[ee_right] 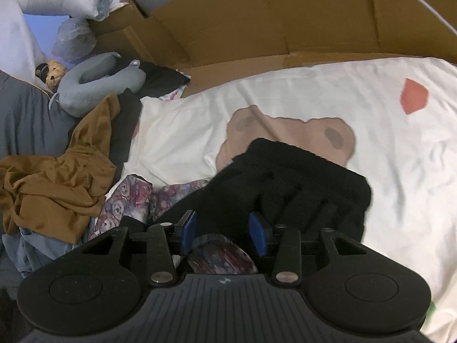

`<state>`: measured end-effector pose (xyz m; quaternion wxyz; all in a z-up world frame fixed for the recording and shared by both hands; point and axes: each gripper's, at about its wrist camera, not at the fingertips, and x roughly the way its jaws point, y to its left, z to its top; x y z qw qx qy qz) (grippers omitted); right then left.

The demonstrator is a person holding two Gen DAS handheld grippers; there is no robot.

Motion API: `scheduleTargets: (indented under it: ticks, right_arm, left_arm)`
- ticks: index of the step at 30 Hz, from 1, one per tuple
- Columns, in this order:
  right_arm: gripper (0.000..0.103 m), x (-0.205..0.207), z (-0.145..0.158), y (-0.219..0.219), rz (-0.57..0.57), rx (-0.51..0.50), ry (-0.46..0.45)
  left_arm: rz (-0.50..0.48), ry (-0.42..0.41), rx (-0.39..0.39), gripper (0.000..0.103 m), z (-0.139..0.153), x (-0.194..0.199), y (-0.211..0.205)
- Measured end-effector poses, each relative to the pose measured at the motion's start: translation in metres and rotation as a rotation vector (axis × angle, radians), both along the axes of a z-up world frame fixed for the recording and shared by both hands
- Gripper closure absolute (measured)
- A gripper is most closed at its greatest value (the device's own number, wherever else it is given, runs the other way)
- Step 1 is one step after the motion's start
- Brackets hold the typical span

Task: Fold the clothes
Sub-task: 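Lift the black garment off the pile and stretch it between both tools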

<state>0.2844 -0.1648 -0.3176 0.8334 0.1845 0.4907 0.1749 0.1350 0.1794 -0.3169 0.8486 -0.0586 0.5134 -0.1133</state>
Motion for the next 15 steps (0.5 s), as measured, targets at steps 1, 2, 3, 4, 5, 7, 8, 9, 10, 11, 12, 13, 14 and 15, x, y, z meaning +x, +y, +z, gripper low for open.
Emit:
scheduleTargets:
  ticks: [1, 2, 3, 4, 5, 7, 8, 9, 10, 11, 12, 13, 14, 15]
  right_arm:
    - [0.055, 0.005, -0.002, 0.004, 0.0, 0.009, 0.012]
    - [0.055, 0.008, -0.004, 0.007, -0.001, 0.016, 0.023]
    - [0.055, 0.012, -0.007, 0.011, -0.004, 0.022, 0.035]
    - [0.055, 0.016, -0.009, 0.015, -0.006, 0.027, 0.047]
    - [0.055, 0.02, -0.012, 0.02, -0.009, 0.033, 0.06]
    - [0.055, 0.027, -0.019, 0.029, -0.015, 0.034, 0.083]
    - [0.055, 0.03, -0.023, 0.032, -0.02, 0.036, 0.096]
    - [0.055, 0.032, -0.026, 0.035, -0.025, 0.037, 0.108]
    - [0.055, 0.034, -0.03, 0.039, -0.03, 0.034, 0.12]
    - [0.055, 0.036, -0.034, 0.042, -0.035, 0.031, 0.13]
    - [0.055, 0.038, -0.037, 0.045, -0.04, 0.027, 0.14]
    - [0.055, 0.041, -0.041, 0.048, -0.045, 0.023, 0.15]
    - [0.055, 0.043, -0.045, 0.05, -0.052, 0.021, 0.16]
    - [0.055, 0.045, -0.05, 0.051, -0.063, 0.018, 0.171]
  left_arm:
    - [0.006, 0.008, -0.002, 0.093, 0.0, -0.005, 0.004]
    - [0.01, 0.018, -0.001, 0.093, 0.0, -0.011, 0.007]
    - [0.014, 0.03, -0.002, 0.093, -0.001, -0.017, 0.01]
    - [0.018, 0.043, -0.002, 0.094, -0.003, -0.024, 0.012]
    - [0.021, 0.057, -0.004, 0.094, -0.004, -0.031, 0.013]
    - [0.022, 0.08, -0.014, 0.094, -0.008, -0.042, 0.013]
    - [0.022, 0.091, -0.021, 0.094, -0.01, -0.048, 0.013]
    - [0.019, 0.101, -0.029, 0.094, -0.012, -0.053, 0.013]
    - [0.014, 0.109, -0.038, 0.094, -0.013, -0.058, 0.011]
    - [0.006, 0.117, -0.042, 0.094, -0.015, -0.063, 0.009]
    - [-0.004, 0.123, -0.038, 0.094, -0.016, -0.066, 0.007]
    - [-0.012, 0.13, -0.032, 0.094, -0.018, -0.07, 0.006]
    - [-0.02, 0.137, -0.025, 0.094, -0.019, -0.073, 0.004]
    - [-0.025, 0.143, -0.021, 0.094, -0.021, -0.076, 0.004]
